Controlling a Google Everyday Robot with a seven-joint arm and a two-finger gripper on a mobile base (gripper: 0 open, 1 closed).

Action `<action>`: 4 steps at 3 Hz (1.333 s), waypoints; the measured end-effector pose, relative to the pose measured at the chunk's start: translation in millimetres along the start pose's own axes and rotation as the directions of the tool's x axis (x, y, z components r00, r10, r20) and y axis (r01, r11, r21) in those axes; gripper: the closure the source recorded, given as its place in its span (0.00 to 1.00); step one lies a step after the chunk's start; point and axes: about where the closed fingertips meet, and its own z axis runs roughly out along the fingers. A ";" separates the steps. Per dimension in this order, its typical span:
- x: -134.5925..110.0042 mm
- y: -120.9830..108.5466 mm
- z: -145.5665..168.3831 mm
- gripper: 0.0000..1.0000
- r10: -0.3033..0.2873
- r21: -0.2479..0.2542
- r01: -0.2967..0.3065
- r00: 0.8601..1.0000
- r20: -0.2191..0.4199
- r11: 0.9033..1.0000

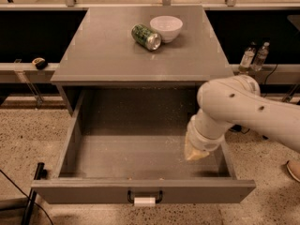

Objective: Open top drawer

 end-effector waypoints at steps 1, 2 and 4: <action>22.1 3.3 19.8 1.00 0.110 -0.002 -0.110 0.994 0.029 0.994; 36.9 27.2 25.2 1.00 0.216 -0.024 -0.216 0.976 0.015 0.976; 32.3 61.2 23.6 1.00 0.262 -0.062 -0.260 0.965 0.027 0.964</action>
Offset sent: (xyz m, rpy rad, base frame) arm -0.0476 -0.0562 -0.0451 0.0233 0.1058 -0.3492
